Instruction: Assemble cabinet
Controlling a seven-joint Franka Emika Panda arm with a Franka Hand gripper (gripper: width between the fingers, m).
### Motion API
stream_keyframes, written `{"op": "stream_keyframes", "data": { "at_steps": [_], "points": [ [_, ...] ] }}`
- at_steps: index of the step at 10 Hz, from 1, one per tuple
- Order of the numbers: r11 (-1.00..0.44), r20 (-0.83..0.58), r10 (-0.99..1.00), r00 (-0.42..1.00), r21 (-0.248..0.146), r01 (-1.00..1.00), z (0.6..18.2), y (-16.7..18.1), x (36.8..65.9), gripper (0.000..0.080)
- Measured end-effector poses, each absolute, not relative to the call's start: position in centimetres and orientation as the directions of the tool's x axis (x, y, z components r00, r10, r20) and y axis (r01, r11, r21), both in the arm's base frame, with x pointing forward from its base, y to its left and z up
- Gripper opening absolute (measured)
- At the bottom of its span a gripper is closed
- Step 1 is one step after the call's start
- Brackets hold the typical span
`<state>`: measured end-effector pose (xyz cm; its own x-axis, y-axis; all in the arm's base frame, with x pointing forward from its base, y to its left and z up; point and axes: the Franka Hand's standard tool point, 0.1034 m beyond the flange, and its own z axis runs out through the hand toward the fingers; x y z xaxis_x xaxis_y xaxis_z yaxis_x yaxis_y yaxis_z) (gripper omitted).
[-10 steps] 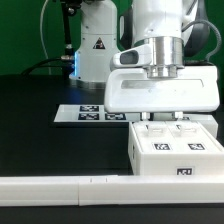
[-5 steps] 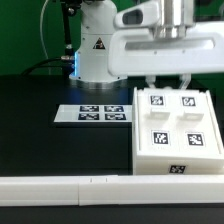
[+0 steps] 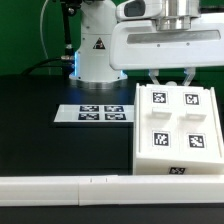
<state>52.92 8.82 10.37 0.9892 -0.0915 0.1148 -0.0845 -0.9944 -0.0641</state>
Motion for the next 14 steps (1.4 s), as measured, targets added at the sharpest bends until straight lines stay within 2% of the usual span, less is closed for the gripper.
{"op": "stream_keyframes", "data": {
  "at_steps": [3,5,9,10,14],
  "points": [
    [-0.996,0.070,-0.062,0.996,-0.070,-0.057,13.0,8.7,56.0,0.0222],
    [-0.995,-0.007,-0.078,0.997,-0.066,-0.078,13.5,8.6,56.9,0.0222],
    [-0.995,-0.013,-0.079,0.997,-0.066,-0.079,13.4,8.5,56.7,0.0222],
    [-0.994,-0.036,-0.081,0.996,-0.068,-0.083,13.9,8.7,56.7,0.0222],
    [-0.994,-0.059,-0.080,0.995,-0.068,-0.084,14.1,7.8,58.9,0.0222]
  ]
}}
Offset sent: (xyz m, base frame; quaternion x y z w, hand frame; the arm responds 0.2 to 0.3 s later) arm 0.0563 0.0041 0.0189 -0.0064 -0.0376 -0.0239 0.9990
